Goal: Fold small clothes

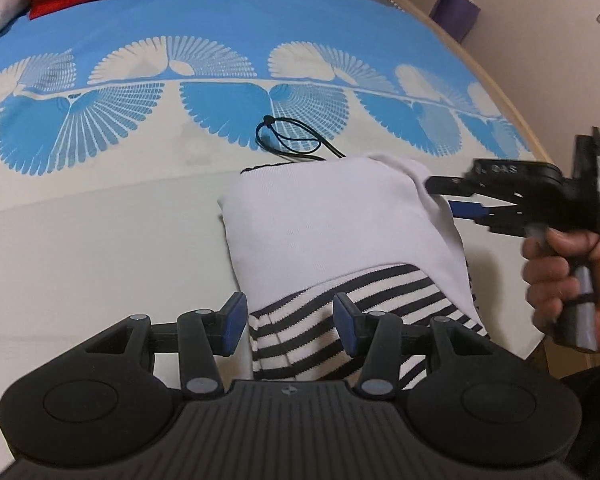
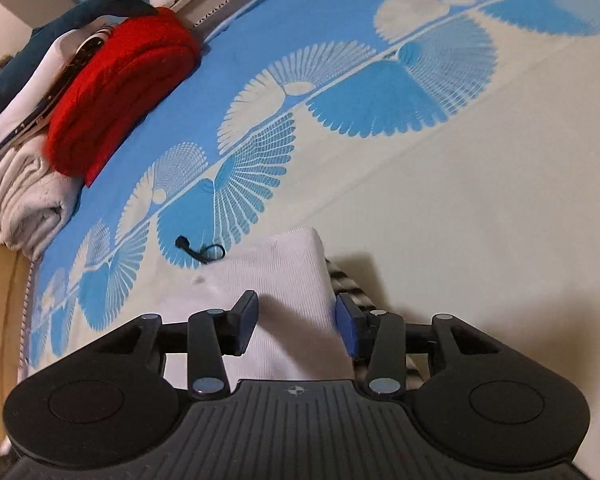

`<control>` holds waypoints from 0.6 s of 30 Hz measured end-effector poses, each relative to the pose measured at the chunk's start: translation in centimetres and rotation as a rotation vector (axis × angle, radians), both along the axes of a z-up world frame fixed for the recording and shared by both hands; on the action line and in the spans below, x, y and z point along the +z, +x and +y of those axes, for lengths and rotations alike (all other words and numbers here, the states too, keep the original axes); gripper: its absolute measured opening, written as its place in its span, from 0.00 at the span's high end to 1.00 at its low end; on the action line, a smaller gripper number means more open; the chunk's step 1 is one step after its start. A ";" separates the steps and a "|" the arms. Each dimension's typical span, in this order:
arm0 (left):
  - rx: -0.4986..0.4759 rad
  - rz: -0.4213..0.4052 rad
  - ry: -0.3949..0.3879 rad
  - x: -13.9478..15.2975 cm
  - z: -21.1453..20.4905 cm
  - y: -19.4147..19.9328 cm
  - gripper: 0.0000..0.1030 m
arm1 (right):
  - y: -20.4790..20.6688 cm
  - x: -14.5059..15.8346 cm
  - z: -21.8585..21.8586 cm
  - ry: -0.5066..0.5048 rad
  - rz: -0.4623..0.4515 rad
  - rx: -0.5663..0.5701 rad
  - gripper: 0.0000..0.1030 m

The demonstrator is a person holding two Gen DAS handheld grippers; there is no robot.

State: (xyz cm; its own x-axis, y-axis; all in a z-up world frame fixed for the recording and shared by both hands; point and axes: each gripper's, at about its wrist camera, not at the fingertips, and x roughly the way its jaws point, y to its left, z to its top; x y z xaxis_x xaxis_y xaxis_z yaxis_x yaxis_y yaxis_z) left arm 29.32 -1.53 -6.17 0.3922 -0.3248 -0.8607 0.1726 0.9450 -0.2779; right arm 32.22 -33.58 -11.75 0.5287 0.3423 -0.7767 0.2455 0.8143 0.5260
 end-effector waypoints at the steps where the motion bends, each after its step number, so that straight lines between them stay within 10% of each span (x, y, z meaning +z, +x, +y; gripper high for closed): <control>1: 0.000 0.003 0.004 0.0 -0.1 0.0 0.49 | 0.3 -0.4 0.3 0.027 0.017 -0.012 0.65; 2: -0.001 0.006 0.007 -0.1 -0.2 0.0 0.49 | 0.7 -0.6 0.2 0.043 0.030 -0.052 0.91; 3: -0.003 0.006 0.009 -0.1 -0.2 0.1 0.49 | 1.0 -0.3 0.1 0.085 0.010 -0.083 0.94; 8: -0.030 0.004 0.022 -0.2 -0.5 0.1 0.49 | 1.4 1.8 -0.3 0.091 -0.107 -0.141 0.95; 14: -0.099 0.099 -0.125 -1.0 -0.5 -0.2 0.43 | 2.4 -0.4 0.7 -0.069 0.017 -0.066 0.94; 18: -0.232 0.208 0.074 -4.6 -2.8 -0.6 0.34 | 1.3 1.0 0.2 -0.090 -0.015 -0.070 0.78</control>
State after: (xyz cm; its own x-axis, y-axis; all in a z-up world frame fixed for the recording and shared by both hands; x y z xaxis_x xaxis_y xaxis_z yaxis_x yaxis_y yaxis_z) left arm 28.68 -4.31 -10.76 0.1282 -0.3186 -0.9392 0.3324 0.9060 -0.2620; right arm 33.47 -33.41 -10.70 0.5610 0.2335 -0.7942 0.2957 0.8396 0.4557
